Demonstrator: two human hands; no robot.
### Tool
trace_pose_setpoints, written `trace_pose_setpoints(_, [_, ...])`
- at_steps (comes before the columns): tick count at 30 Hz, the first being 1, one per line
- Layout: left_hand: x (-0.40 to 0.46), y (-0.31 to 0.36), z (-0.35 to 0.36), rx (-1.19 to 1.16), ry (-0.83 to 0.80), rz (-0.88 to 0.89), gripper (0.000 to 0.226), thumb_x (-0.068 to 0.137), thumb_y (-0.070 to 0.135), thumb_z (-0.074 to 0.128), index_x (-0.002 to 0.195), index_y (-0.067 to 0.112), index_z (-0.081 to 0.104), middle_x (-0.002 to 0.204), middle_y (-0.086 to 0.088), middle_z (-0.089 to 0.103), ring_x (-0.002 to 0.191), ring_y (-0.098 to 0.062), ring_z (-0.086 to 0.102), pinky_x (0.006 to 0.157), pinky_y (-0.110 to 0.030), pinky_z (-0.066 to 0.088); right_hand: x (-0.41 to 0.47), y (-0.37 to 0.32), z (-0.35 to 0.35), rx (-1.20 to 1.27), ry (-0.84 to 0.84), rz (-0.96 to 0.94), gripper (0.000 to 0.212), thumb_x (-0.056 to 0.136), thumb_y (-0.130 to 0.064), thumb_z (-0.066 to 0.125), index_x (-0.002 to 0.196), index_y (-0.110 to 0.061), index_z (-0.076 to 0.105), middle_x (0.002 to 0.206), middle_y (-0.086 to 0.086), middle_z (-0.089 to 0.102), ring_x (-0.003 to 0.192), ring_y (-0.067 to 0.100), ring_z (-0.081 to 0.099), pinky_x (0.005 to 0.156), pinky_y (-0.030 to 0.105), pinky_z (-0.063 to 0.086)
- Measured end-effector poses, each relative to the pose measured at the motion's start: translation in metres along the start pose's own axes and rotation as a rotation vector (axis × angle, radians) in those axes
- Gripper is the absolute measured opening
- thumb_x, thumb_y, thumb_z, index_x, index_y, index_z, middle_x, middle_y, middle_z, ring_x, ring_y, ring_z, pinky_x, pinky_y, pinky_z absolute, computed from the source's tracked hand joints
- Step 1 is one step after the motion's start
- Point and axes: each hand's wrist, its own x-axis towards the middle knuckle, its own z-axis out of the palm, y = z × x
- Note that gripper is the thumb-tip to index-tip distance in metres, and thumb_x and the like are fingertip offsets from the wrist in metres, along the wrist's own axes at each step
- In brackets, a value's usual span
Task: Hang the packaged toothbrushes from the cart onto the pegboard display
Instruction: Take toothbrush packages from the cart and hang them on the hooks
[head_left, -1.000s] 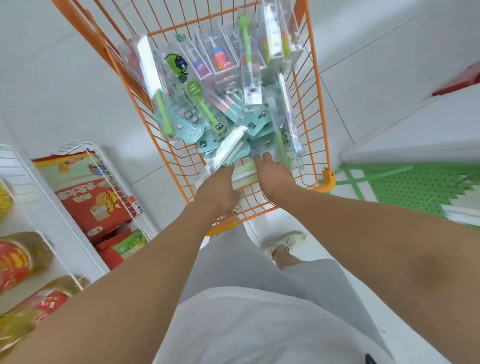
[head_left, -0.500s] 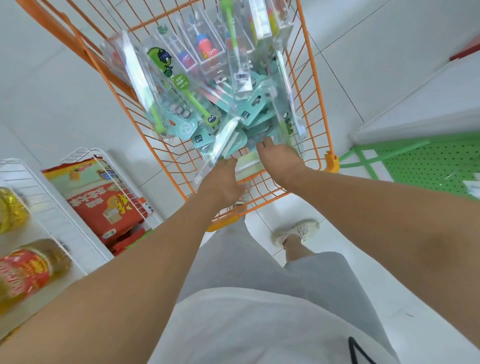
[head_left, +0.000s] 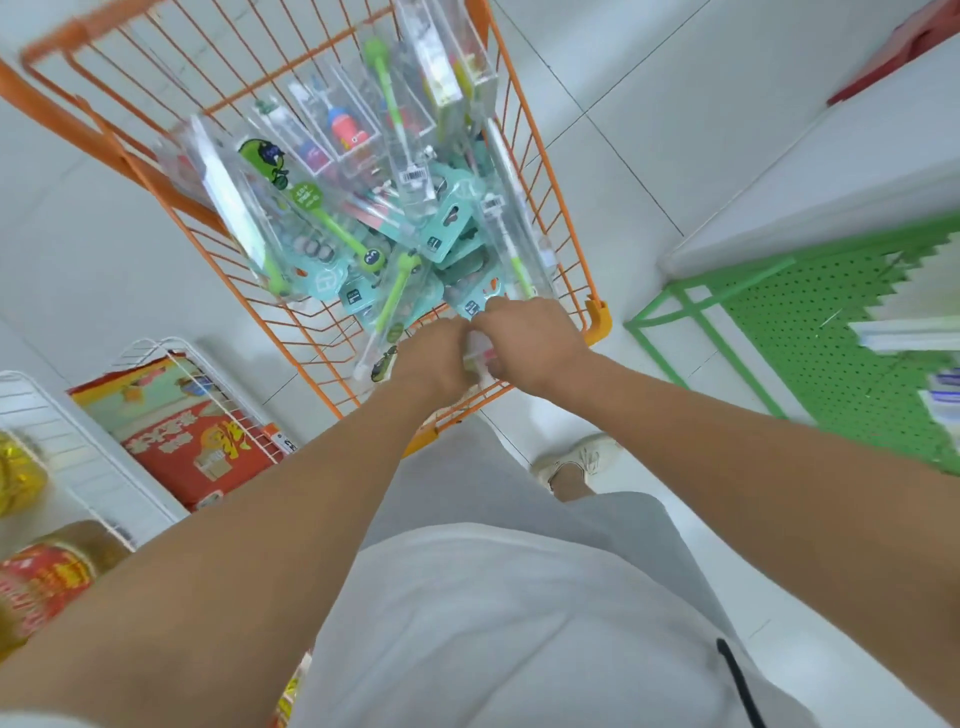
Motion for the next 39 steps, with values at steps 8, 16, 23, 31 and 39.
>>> trace_pose_setpoints(8, [-0.003, 0.006, -0.020, -0.212, 0.061, 0.150, 0.022, 0.089, 0.033, 0.074, 0.083, 0.016, 0.061, 0.077, -0.003, 0.062, 0.072, -0.024, 0.055, 0.067, -0.038, 0.046, -0.050, 0.018, -0.020, 0.546, 0.434, -0.009, 0.057, 0.084, -0.024, 0.076, 0.138, -0.023, 0.056, 0.133, -0.003, 0.055, 0.092, 0.020, 0.066, 0.067, 0.033, 0.053])
trace_pose_setpoints(16, [-0.011, 0.156, -0.032, -0.385, 0.004, 0.456, 0.017, 0.093, 0.026, 0.069, 0.089, 0.013, 0.060, 0.078, 0.005, 0.059, 0.070, -0.010, 0.052, 0.063, -0.024, 0.039, -0.166, 0.123, -0.055, 1.409, 0.785, 0.533, 0.005, 0.094, -0.013, 0.069, 0.091, -0.017, 0.072, 0.075, -0.004, 0.065, 0.053, 0.007, 0.055, 0.051, 0.024, 0.043])
trace_pose_setpoints(23, [-0.022, 0.306, 0.021, -0.336, -0.148, 0.579, 0.011, 0.094, 0.029, 0.067, 0.090, 0.022, 0.060, 0.071, 0.011, 0.054, 0.062, -0.009, 0.048, 0.059, -0.026, 0.037, -0.279, 0.198, -0.035, 1.646, 1.033, 0.726, 0.005, 0.094, -0.011, 0.068, 0.092, -0.011, 0.073, 0.071, -0.003, 0.066, 0.059, 0.005, 0.056, 0.056, 0.019, 0.043])
trace_pose_setpoints(31, [-0.044, 0.402, 0.084, -0.252, -0.097, 0.617, 0.013, 0.098, 0.036, 0.059, 0.096, 0.023, 0.059, 0.078, 0.009, 0.062, 0.068, -0.004, 0.054, 0.061, -0.018, 0.042, -0.352, 0.245, 0.004, 1.771, 1.287, 0.884, 0.019, 0.092, -0.014, 0.072, 0.075, -0.020, 0.071, 0.077, 0.002, 0.069, 0.074, 0.016, 0.060, 0.063, 0.021, 0.047])
trace_pose_setpoints(39, [-0.028, 0.426, 0.100, -0.190, -0.007, 0.501, 0.015, 0.101, 0.023, 0.055, 0.109, 0.012, 0.061, 0.088, 0.007, 0.061, 0.085, -0.018, 0.062, 0.066, -0.017, 0.043, -0.340, 0.282, 0.008, 1.795, 1.287, 0.971, 0.015, 0.092, -0.013, 0.072, 0.077, -0.017, 0.071, 0.074, 0.004, 0.063, 0.064, 0.015, 0.050, 0.059, 0.024, 0.047])
